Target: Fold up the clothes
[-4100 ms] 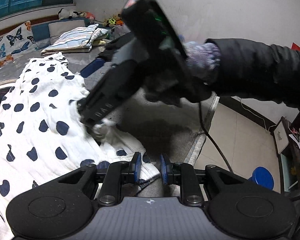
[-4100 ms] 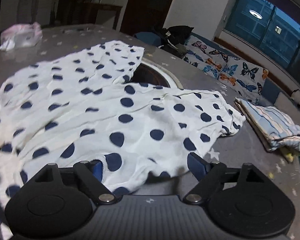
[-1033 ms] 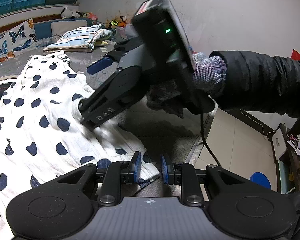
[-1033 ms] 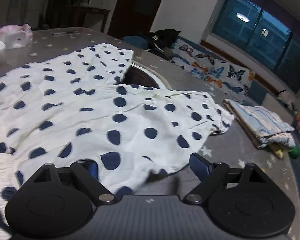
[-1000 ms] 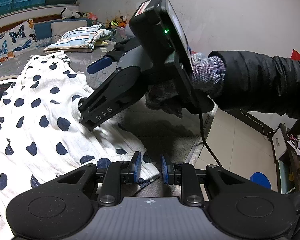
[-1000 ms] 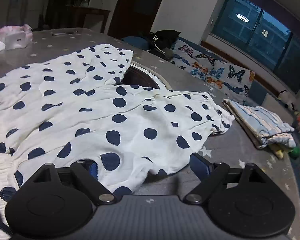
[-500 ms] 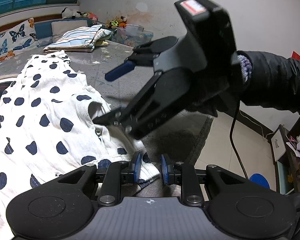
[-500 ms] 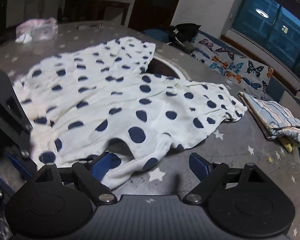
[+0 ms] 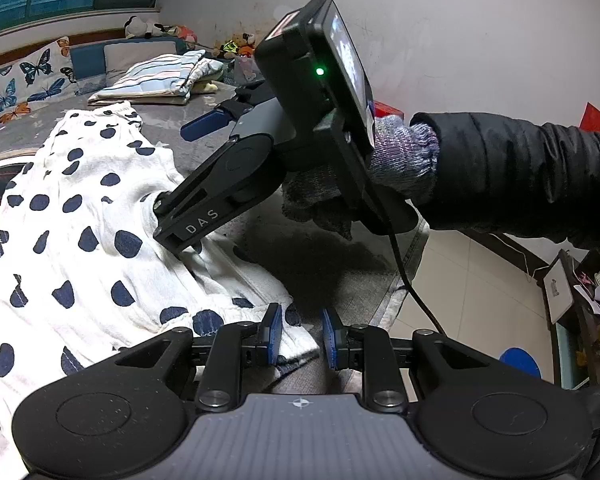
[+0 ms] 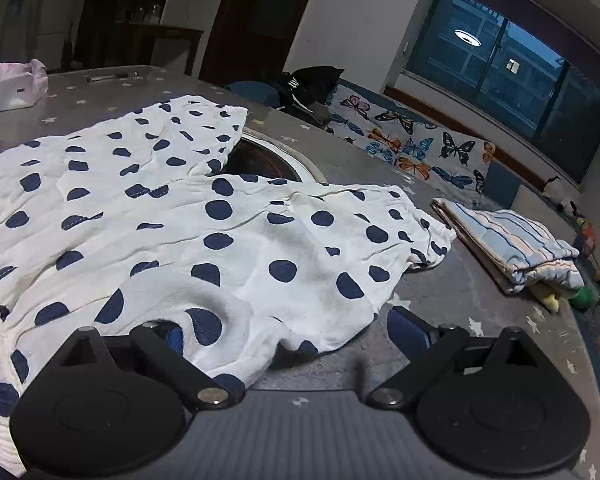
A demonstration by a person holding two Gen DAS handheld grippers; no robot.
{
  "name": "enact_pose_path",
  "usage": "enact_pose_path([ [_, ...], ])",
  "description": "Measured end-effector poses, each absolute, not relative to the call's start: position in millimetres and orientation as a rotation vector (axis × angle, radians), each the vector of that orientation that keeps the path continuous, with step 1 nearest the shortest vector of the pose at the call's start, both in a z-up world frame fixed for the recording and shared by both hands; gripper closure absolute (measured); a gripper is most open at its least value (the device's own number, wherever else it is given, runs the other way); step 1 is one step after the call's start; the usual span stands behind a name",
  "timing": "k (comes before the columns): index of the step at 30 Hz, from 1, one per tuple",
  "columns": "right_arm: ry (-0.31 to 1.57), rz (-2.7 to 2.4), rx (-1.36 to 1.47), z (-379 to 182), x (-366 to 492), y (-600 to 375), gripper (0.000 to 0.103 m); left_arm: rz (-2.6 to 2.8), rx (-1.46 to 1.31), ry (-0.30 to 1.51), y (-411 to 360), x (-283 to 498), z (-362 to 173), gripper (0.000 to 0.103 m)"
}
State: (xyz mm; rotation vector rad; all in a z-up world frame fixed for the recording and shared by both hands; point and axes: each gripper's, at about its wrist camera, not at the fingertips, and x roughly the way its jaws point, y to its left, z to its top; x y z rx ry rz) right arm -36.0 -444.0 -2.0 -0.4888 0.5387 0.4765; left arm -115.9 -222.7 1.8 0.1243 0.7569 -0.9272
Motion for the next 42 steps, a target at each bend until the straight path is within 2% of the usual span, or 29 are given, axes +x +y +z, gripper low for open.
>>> enact_pose_path([
  [11,0.588,0.515,-0.552,12,-64,-455,0.011,-0.931,0.122,0.757,-222,-115,2,0.079],
  [18,0.569,0.440,-0.501,3,-42,-457,0.007,-0.925,0.125,0.756,-222,-116,1,0.079],
  [27,0.639,0.498,-0.597,29,-79,-475,0.009,-0.943,0.126,0.734,-216,-119,16,0.075],
  [31,0.620,0.508,-0.525,48,-82,-480,0.009,-0.912,0.091,0.700,-204,-110,31,0.075],
  [34,0.585,0.510,-0.471,58,-77,-476,0.015,-0.855,0.057,0.721,-200,-96,28,0.076],
  [39,0.602,0.536,-0.436,43,-54,-457,0.025,-0.807,0.025,0.807,-201,-82,10,0.077],
  [41,0.630,0.548,-0.437,31,-50,-452,0.037,-0.822,0.047,0.814,-203,-85,6,0.077],
  [42,0.654,0.556,-0.437,25,-50,-451,0.039,-0.831,0.057,0.814,-202,-87,5,0.077],
])
